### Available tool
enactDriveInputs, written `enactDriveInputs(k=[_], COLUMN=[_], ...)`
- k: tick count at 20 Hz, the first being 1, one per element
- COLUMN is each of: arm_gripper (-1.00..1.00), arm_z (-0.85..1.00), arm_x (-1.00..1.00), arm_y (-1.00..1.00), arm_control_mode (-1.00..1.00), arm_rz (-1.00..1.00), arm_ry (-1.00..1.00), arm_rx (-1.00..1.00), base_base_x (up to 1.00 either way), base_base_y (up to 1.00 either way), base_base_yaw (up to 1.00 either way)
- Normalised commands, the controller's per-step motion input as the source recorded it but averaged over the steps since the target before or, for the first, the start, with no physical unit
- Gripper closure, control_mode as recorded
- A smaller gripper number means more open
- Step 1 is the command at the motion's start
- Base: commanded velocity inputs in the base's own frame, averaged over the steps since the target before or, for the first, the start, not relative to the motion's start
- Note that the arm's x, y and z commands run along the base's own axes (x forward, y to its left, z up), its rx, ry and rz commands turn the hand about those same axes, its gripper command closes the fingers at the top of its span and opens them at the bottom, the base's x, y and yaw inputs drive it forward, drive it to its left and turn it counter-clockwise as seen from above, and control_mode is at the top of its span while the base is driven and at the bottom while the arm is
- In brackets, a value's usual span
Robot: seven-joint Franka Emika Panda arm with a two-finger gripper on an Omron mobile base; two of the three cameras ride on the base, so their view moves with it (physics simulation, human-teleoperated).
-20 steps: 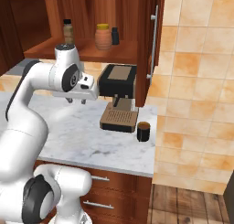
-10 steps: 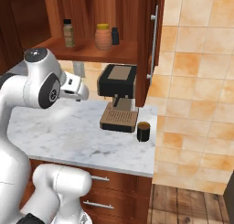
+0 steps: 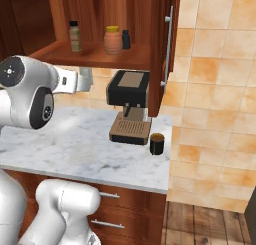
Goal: Pick the cinnamon and honey bottle from the cabinet and place them next to the mug.
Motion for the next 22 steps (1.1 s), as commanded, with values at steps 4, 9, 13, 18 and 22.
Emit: enactDriveInputs(k=[4,9,13,18,22], arm_gripper=[-1.0,-1.0,-1.0,-1.0,-1.0], arm_z=[0.94,0.73,0.34,0.0,0.0], arm_x=[0.21,0.48,0.57,0.65,0.57], arm_y=[-0.21,-0.17,0.0,0.0,-0.04], arm_control_mode=[-1.0,-1.0,-1.0,-1.0,-1.0], arm_rz=[0.0,0.02,0.01,0.0,0.0], arm_ry=[-0.28,-0.03,0.04,0.13,0.05], arm_rx=[0.0,0.0,0.0,-0.02,-0.01], base_base_x=[0.0,0.0,0.0,0.0,0.0], base_base_y=[0.0,0.0,0.0,0.0,0.0], base_base_yaw=[0.0,0.0,0.0,0.0,0.0])
